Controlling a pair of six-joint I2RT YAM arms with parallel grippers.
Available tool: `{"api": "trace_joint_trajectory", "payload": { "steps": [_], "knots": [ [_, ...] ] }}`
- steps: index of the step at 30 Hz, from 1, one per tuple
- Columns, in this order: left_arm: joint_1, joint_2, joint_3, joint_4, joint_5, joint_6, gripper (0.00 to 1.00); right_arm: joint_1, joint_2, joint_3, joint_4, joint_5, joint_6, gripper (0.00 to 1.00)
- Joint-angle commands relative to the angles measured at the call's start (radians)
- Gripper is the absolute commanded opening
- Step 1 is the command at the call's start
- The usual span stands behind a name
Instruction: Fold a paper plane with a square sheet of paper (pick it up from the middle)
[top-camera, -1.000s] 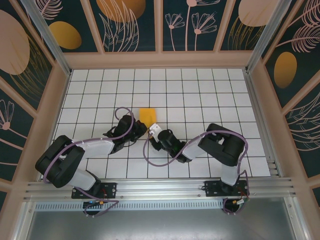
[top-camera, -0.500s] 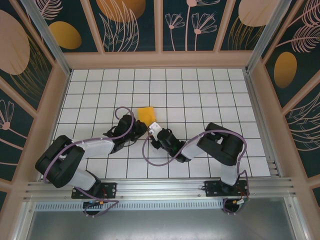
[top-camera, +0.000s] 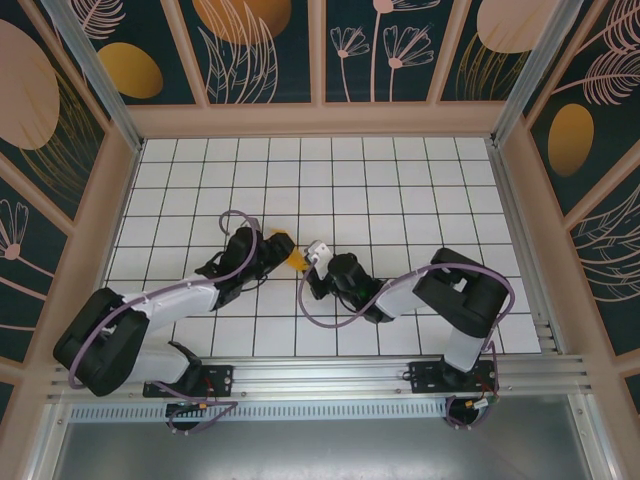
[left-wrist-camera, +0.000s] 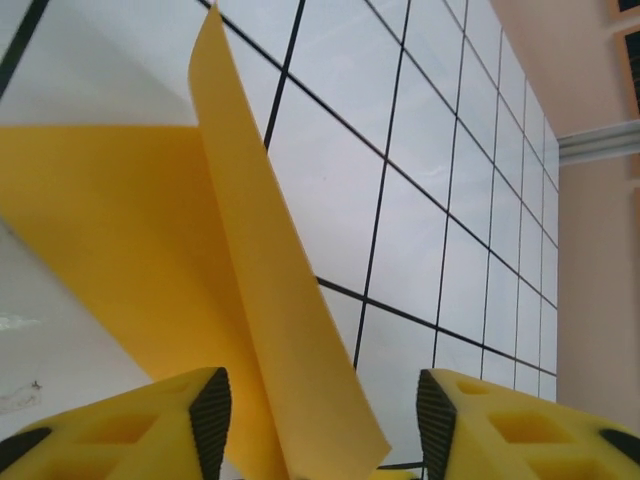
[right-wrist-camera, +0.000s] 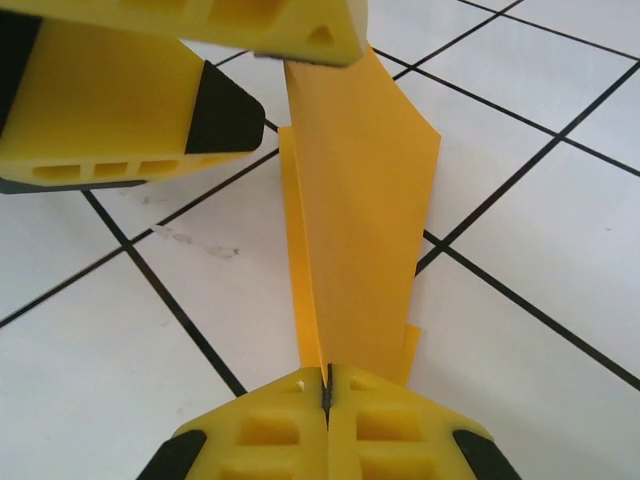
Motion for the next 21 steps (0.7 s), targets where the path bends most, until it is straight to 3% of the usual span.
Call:
{"api": "trace_joint_trajectory", "payload": {
  "steps": [1, 6, 10, 21],
  "knots": [
    [0.007, -0.045, -0.031, -0.022, -0.035, 0.032, 0.58, -0.015, -0.017, -0.012, -0.003, -0.11, 0.06, 0.0],
    [0.009, -0.117, -0.065, -0.022, -0.048, 0.076, 0.67, -0.045, -0.002, 0.0, -0.009, -0.219, 0.136, 0.0],
    [0.008, -0.159, -0.099, -0.002, -0.028, 0.114, 0.68, -0.063, 0.008, 0.018, -0.032, -0.3, 0.21, 0.0],
    [0.008, -0.114, -0.142, 0.095, 0.089, 0.163, 0.55, -0.088, 0.091, 0.059, -0.033, -0.474, 0.37, 0.0]
  ]
}}
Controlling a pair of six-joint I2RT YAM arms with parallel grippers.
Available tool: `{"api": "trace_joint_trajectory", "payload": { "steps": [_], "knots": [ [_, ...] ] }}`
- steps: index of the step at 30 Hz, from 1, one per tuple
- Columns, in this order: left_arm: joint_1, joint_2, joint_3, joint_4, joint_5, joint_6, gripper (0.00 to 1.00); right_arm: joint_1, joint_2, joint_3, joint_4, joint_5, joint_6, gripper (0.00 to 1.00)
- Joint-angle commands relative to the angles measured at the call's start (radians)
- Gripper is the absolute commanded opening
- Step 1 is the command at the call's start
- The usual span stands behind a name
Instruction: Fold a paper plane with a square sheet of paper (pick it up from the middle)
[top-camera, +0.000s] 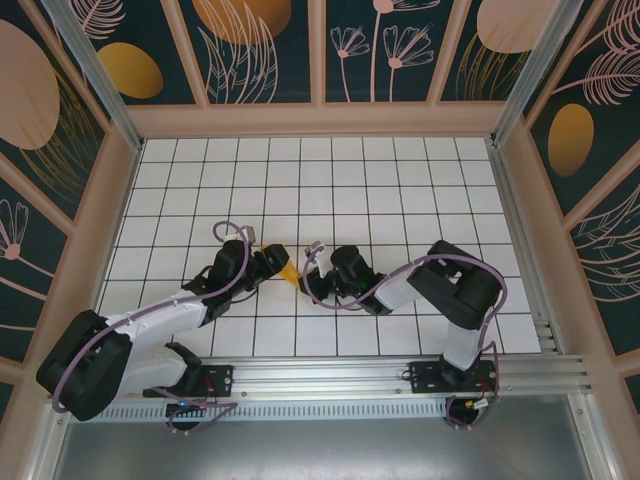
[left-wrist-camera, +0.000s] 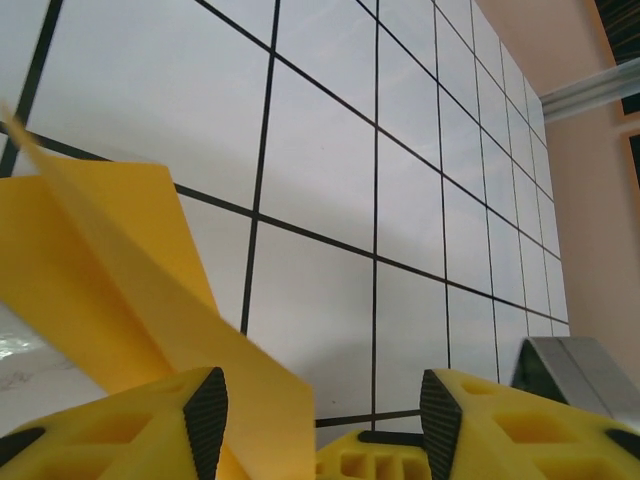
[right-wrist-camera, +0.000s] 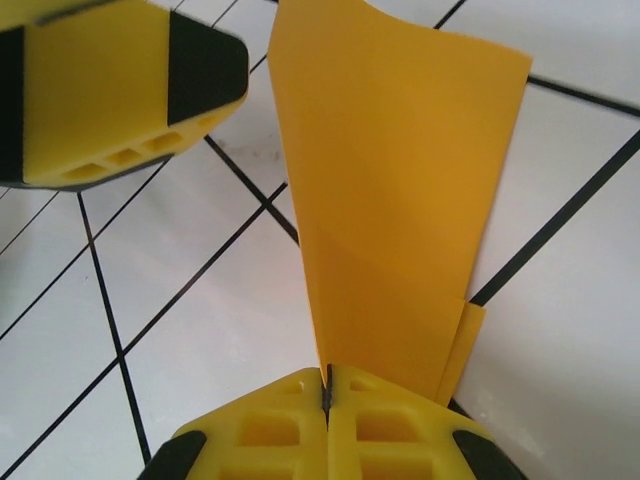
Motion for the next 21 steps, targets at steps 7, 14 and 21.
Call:
{"api": "trace_joint_trajectory", "payload": {
  "steps": [7, 14, 21],
  "knots": [
    [0.005, 0.046, -0.025, 0.089, 0.065, 0.05, 0.51, -0.046, 0.065, 0.045, 0.005, -0.15, 0.141, 0.0],
    [0.005, 0.079, -0.026, 0.125, 0.107, 0.073, 0.5, -0.075, 0.092, 0.057, 0.01, -0.206, 0.207, 0.0],
    [0.005, 0.099, -0.03, 0.151, 0.128, 0.087, 0.48, -0.103, 0.105, 0.069, 0.017, -0.267, 0.268, 0.0]
  ]
}}
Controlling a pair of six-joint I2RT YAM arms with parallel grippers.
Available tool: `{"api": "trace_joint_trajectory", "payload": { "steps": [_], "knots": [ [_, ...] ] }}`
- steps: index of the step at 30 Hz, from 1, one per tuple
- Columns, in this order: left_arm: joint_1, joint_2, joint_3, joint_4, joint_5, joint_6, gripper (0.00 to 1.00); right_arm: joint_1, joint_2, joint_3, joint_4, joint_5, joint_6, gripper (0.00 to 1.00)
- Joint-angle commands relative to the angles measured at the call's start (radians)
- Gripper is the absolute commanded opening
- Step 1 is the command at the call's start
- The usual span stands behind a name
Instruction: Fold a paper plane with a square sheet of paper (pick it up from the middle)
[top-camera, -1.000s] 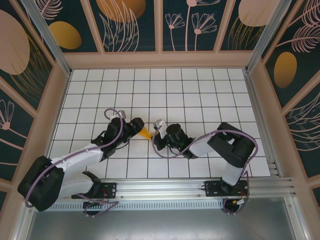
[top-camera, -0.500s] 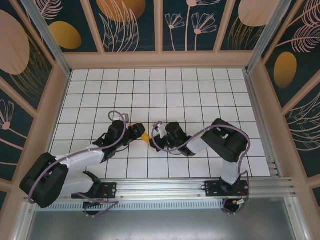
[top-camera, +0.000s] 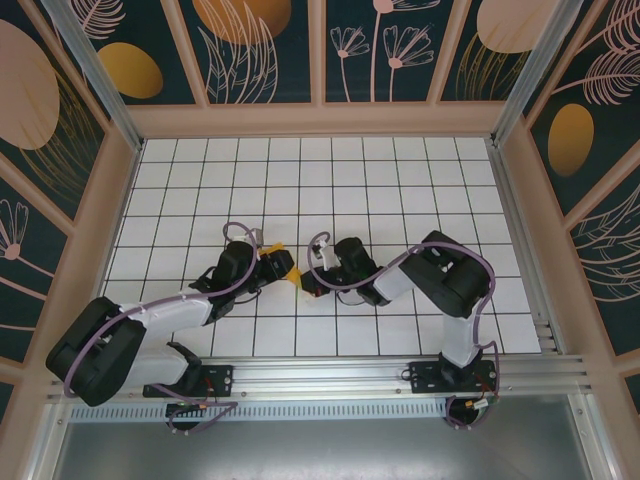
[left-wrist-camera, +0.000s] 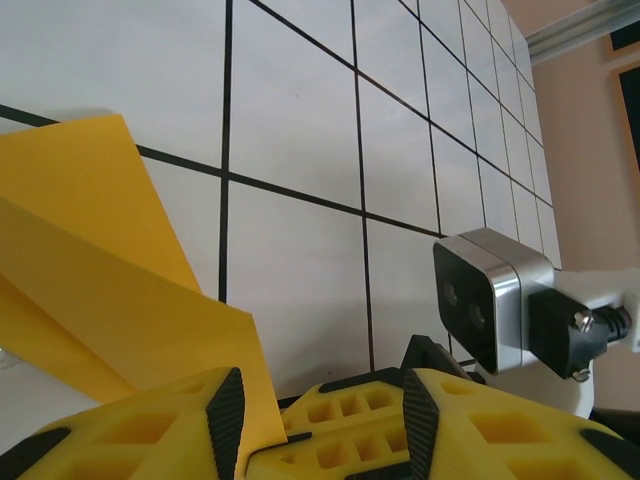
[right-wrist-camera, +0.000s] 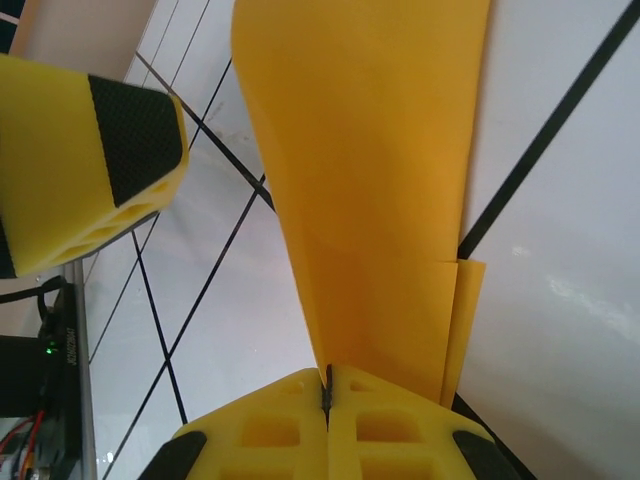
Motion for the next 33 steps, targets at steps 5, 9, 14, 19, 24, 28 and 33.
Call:
{"api": "trace_joint_trajectory", "payload": {
  "steps": [5, 9, 14, 19, 24, 28, 33],
  "knots": [
    [0.006, 0.041, -0.008, 0.054, 0.033, 0.032, 0.46, -0.022, 0.024, 0.044, -0.002, -0.089, 0.068, 0.0],
    [0.005, 0.074, 0.005, 0.051, 0.039, 0.01, 0.42, -0.025, 0.029, 0.06, -0.026, -0.101, 0.074, 0.0],
    [0.006, 0.105, 0.025, 0.082, 0.069, 0.004, 0.39, -0.028, 0.046, 0.076, -0.049, -0.114, 0.076, 0.0],
    [0.006, 0.11, 0.03, 0.1, 0.072, 0.005, 0.38, -0.032, 0.06, 0.09, -0.076, -0.119, 0.076, 0.0],
    [0.005, 0.132, 0.032, 0.1, 0.055, 0.007, 0.38, -0.037, 0.066, 0.098, -0.087, -0.124, 0.079, 0.0],
    [0.005, 0.153, 0.036, 0.1, 0.036, 0.003, 0.37, -0.039, 0.066, 0.1, -0.093, -0.127, 0.082, 0.0],
    [0.005, 0.178, 0.046, 0.098, 0.014, 0.006, 0.36, -0.042, 0.067, 0.102, -0.103, -0.128, 0.08, 0.0]
  ]
}}
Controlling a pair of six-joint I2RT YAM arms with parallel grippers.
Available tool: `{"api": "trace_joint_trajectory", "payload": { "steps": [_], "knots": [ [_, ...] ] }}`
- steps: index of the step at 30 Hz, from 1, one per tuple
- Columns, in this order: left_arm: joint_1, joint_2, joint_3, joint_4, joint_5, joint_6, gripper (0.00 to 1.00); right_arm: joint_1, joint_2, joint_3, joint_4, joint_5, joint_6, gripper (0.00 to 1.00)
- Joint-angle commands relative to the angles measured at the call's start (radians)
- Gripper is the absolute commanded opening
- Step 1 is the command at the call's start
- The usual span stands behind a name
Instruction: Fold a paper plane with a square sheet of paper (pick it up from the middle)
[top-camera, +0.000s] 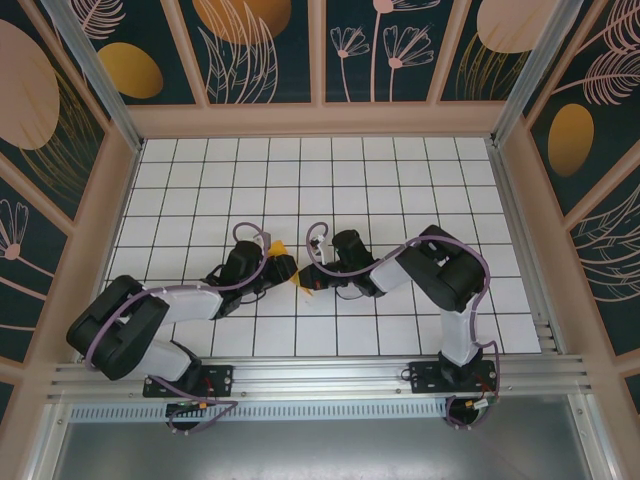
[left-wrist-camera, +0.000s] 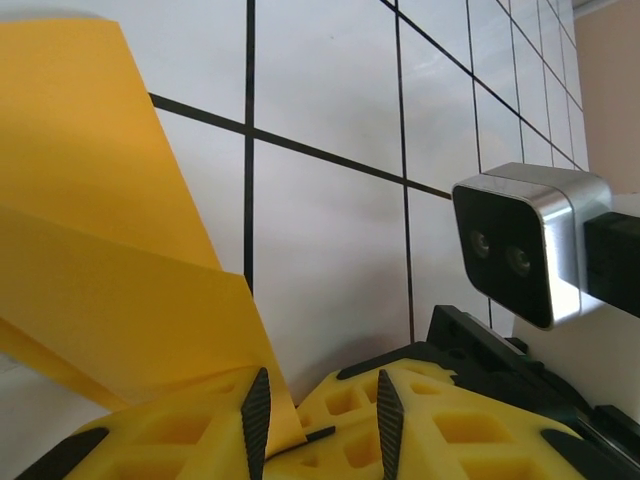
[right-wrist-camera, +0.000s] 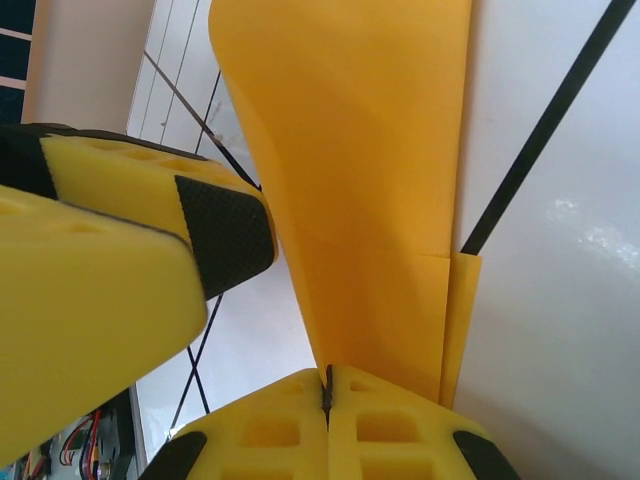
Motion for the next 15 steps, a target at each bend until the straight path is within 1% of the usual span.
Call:
{"api": "trace_joint_trajectory", "payload": {
  "steps": [1, 4, 11, 15],
  "knots": [
    [0.005, 0.027, 0.029, 0.028, -0.031, -0.003, 0.36, -0.009, 0.017, 0.022, -0.019, -0.021, 0.005, 0.0],
    [0.005, 0.046, 0.036, 0.036, -0.037, -0.003, 0.36, -0.008, 0.018, 0.027, -0.03, -0.027, 0.0, 0.02],
    [0.005, 0.081, 0.05, 0.038, -0.049, -0.004, 0.36, -0.009, -0.004, 0.037, -0.07, -0.035, -0.03, 0.12],
    [0.005, 0.091, 0.053, 0.036, -0.054, -0.007, 0.36, -0.009, -0.032, 0.041, -0.116, -0.012, -0.064, 0.15]
  ]
}}
